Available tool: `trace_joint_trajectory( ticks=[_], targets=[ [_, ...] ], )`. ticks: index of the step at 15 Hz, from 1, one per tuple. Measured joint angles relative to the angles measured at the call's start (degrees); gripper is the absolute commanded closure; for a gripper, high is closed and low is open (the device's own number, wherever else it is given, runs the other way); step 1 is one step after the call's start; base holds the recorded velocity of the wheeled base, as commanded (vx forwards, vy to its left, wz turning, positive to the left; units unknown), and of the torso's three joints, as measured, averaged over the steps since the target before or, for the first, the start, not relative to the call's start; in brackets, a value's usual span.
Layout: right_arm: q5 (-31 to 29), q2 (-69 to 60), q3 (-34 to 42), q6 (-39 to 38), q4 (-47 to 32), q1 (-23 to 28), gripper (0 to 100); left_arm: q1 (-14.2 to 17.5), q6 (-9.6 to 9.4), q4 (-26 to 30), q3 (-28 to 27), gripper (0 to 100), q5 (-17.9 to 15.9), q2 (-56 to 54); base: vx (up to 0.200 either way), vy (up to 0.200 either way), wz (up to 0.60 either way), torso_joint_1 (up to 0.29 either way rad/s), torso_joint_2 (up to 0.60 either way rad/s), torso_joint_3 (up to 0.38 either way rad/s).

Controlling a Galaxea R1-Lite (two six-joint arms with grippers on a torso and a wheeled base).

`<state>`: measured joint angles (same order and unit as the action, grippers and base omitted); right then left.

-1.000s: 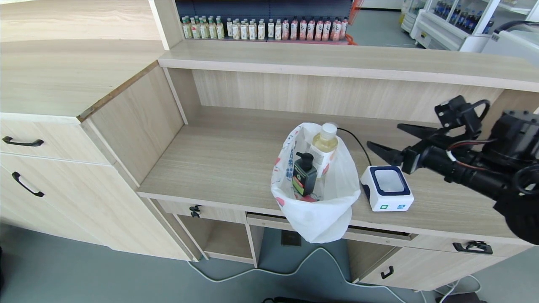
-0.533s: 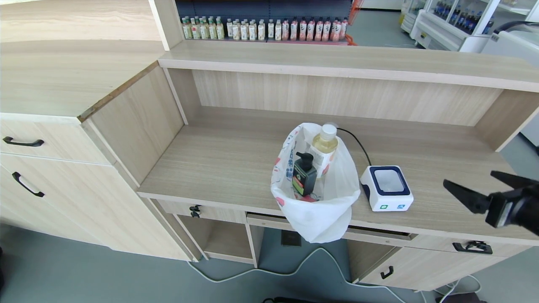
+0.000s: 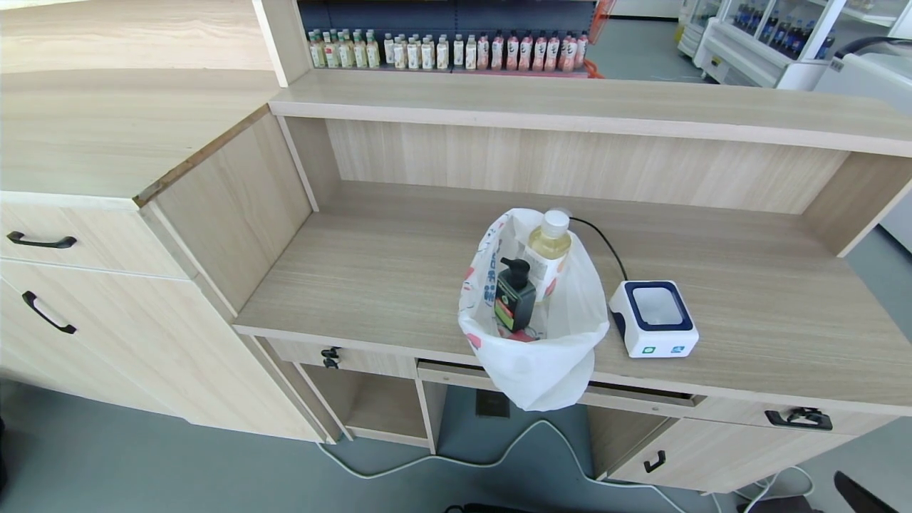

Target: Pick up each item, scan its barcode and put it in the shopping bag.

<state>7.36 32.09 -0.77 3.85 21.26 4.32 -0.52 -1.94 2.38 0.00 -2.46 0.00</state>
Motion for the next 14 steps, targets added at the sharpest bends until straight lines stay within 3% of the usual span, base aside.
trace_joint_trajectory(
  ticks=[4,9,14],
  targets=[
    [-1.4,-20.7,0.6,-4.4,-15.3,-1.6,0,0.0,0.0,0.0,0.0,0,0.0,0.0,0.0,0.0,0.0,0.0,0.0,0.0],
    [-1.9,-30.5,0.7,-9.9,-16.4,-4.0,0,0.0,0.0,0.0,0.0,0,0.0,0.0,0.0,0.0,0.0,0.0,0.0,0.0],
    [-1.9,-32.2,0.8,-9.8,-16.4,-4.2,0,0.0,0.0,0.0,0.0,0,0.0,0.0,0.0,0.0,0.0,0.0,0.0,0.0]
  ],
)
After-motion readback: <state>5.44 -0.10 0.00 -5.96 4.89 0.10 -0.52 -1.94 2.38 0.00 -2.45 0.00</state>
